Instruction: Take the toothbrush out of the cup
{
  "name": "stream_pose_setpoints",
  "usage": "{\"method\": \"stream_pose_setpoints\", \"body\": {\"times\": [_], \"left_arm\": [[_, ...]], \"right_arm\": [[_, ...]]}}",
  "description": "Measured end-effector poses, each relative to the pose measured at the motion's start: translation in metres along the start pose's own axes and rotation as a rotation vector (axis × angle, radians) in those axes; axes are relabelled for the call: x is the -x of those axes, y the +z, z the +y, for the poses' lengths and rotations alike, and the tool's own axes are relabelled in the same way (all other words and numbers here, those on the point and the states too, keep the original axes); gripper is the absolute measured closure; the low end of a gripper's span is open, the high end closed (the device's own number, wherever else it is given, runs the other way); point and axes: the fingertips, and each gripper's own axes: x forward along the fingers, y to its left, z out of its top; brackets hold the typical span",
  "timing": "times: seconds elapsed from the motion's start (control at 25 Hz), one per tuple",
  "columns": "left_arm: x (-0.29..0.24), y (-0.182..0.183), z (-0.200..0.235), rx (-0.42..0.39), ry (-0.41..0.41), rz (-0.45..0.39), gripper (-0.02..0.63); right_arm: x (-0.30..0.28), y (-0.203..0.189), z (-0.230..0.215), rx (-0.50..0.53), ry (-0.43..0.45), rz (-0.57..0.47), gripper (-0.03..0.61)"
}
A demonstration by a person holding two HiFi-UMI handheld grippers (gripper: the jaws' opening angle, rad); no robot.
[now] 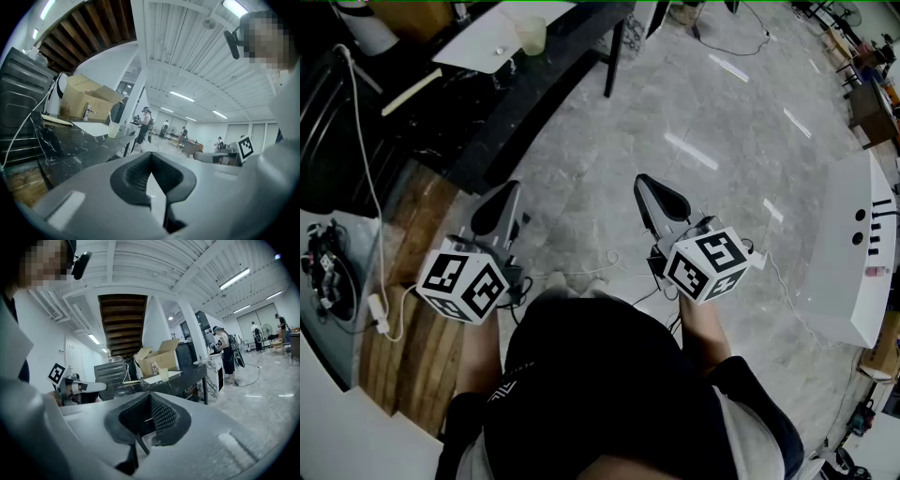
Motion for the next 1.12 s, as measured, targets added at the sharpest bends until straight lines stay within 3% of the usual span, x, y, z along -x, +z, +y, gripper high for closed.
{"method": "stream_pose_setpoints", "body": {"times": [0.4,0.56,0.88,1.12], "left_arm": [[0.007,-0.01,-0.022,-0.007,-0.007,-0.031,0.6],[0.013,-0.002,-0.02,-0.022,0.031,-0.069,0.598],[0.004,-0.009,-0.007,0.039,0.034,-0.061,0.598],[-0.015,-0.001,0.005,0.001,0.038,-0.061,0.597]], "right_arm": [[0.018,-0.008,-0.01,-0.041,0.003,-0.013,0.577],[0.021,-0.014,-0.01,-0.06,0.008,-0.002,0.576],[0.013,-0.026,-0.011,-0.082,0.026,0.033,0.575],[-0.006,-0.024,-0.021,-0.086,0.034,0.049,0.575]]}}
